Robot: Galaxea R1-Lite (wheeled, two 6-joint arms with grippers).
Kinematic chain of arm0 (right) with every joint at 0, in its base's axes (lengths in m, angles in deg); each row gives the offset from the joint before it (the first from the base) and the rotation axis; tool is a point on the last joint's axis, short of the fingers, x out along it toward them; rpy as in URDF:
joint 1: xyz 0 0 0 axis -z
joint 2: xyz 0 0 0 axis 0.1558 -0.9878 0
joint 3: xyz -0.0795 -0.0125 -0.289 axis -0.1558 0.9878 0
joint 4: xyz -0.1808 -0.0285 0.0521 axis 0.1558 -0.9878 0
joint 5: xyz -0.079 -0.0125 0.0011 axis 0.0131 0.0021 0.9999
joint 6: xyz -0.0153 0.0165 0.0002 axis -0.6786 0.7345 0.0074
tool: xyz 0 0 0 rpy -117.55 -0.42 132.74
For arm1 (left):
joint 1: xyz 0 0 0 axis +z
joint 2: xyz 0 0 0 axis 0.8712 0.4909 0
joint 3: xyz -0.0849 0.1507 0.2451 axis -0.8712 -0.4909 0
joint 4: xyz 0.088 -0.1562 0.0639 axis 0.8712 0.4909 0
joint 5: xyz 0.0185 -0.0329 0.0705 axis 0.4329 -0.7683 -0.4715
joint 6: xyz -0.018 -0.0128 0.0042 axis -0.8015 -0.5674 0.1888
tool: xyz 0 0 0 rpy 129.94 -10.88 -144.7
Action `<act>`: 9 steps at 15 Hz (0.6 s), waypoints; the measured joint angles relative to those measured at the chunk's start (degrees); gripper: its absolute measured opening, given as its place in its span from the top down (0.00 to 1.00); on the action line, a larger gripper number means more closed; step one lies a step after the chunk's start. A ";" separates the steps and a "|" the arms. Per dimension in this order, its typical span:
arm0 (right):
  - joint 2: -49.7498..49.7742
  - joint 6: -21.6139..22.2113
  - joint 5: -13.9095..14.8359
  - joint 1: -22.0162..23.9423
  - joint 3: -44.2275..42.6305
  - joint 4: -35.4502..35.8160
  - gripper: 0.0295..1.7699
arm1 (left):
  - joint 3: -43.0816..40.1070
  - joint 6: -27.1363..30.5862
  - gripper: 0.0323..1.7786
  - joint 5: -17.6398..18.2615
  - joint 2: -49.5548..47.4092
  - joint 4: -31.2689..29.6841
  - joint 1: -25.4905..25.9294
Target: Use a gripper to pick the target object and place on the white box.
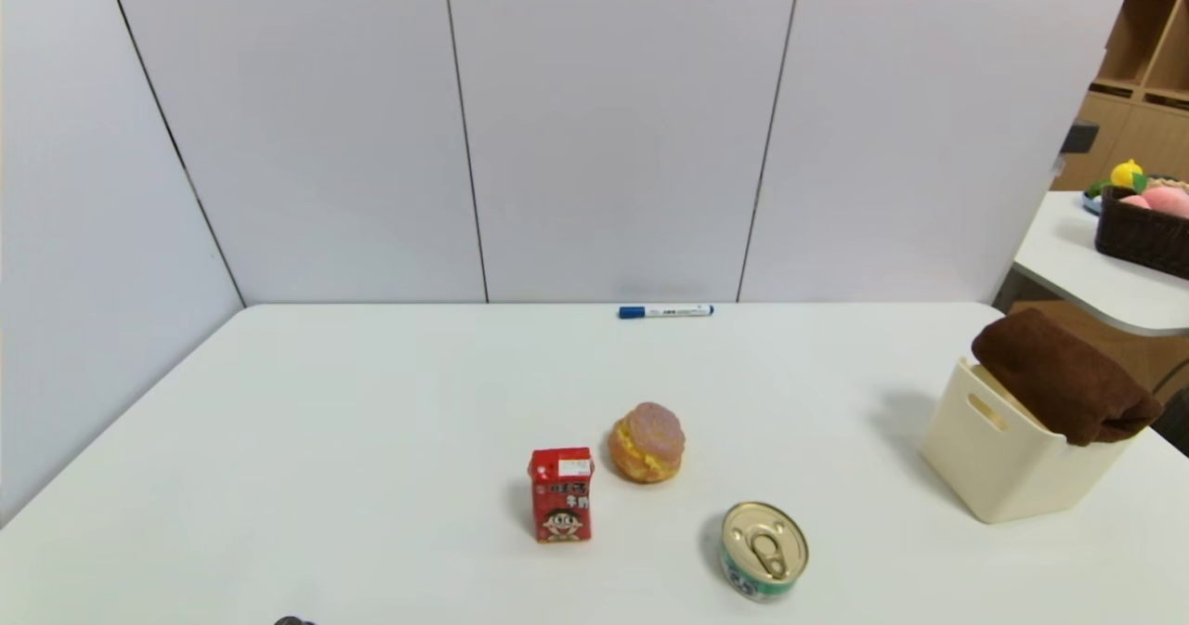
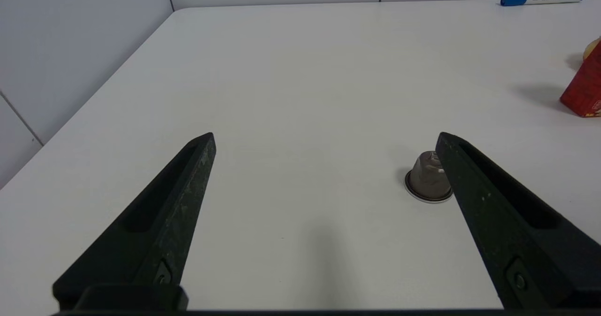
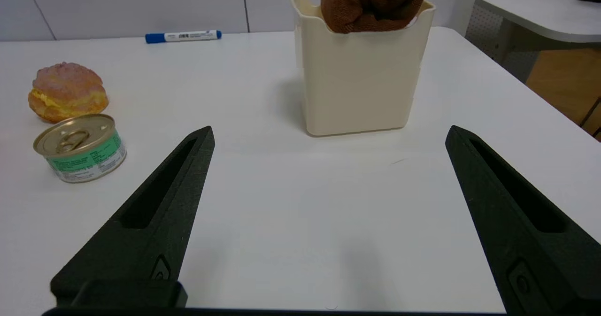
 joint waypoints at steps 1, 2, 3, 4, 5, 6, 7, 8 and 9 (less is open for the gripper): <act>0.00 0.50 0.06 0.02 0.00 0.02 0.04 | 0.00 -0.02 0.05 0.00 0.00 0.00 0.00; 0.00 0.76 0.17 0.02 0.00 -0.01 0.04 | 0.00 -0.02 0.05 0.00 0.00 0.00 0.00; 0.00 0.76 0.17 0.02 0.00 -0.01 0.04 | 0.00 -0.02 0.05 0.00 0.00 0.00 0.00; 0.00 0.74 0.12 0.02 0.00 -0.01 0.04 | 0.00 -0.05 0.05 0.00 0.00 0.00 0.00; 0.00 0.74 0.11 0.02 0.00 0.00 0.04 | 0.00 -0.05 0.05 0.00 0.00 0.00 0.00; 0.00 0.72 0.11 0.02 0.00 0.00 0.04 | 0.00 -0.05 0.05 0.00 0.00 0.00 0.00; 0.00 0.67 0.11 0.02 0.00 0.00 0.04 | 0.00 -0.02 0.05 0.00 0.00 0.00 0.00; 0.00 0.76 0.09 0.02 0.00 0.00 0.04 | 0.00 -0.05 0.05 0.00 0.00 0.00 0.00; 0.00 0.78 0.11 0.02 0.00 0.00 0.04 | 0.00 -0.05 0.05 0.00 0.00 0.00 0.00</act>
